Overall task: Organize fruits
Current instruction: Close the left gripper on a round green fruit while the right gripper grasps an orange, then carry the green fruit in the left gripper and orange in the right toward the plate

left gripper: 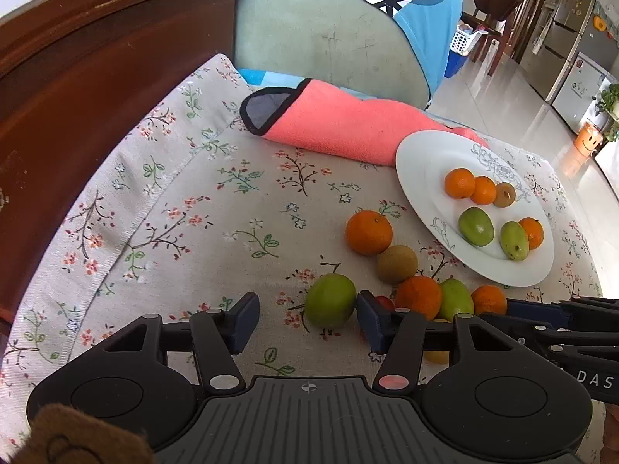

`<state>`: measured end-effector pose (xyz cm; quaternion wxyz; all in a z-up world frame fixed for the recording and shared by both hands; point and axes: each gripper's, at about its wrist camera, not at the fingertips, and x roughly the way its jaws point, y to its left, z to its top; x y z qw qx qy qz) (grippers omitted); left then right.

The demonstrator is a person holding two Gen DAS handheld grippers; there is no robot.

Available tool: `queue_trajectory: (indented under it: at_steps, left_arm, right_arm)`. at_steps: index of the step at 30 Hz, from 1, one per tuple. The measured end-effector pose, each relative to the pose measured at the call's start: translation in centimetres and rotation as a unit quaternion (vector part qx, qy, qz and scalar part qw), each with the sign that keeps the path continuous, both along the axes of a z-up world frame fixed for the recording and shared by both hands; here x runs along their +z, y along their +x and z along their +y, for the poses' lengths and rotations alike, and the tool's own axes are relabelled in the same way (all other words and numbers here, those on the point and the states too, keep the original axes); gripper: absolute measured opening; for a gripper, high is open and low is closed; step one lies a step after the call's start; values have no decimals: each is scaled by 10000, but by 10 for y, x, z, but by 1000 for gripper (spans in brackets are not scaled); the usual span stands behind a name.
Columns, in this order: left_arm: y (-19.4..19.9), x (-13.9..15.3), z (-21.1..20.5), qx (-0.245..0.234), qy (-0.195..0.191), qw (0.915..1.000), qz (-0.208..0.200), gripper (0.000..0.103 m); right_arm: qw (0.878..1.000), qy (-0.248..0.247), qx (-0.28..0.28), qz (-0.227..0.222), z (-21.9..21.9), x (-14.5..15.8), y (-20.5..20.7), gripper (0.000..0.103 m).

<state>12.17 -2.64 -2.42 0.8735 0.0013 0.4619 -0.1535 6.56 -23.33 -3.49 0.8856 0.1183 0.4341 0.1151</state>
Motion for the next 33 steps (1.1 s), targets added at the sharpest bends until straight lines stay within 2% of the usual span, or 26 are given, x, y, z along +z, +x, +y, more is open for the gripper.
queue_trajectory:
  at_steps: [9,13,15,22,33]
  left_arm:
    - [3,-5,-8,-87,159,9998,-111,48]
    - [2,-5,-9,-136,138,9997,-138,31]
    - [2,-4,-10,-141,159,9997,-136,26]
    - [0,-1,-7,-68,127,9999,-69,26]
    - [-10,20,-2,-82,-47,9994,-332,26]
  right_arm:
    - [10000,15,0,32,1,-4,3,31]
    - [10000,4,14,23,1,-4,3,29]
    - [10000,-35,35,14,2,-4,3,28]
    - [9999,-49,98,-22,1,-2,1,27]
    - [9997,83,160,-162,-2,10,-6,27]
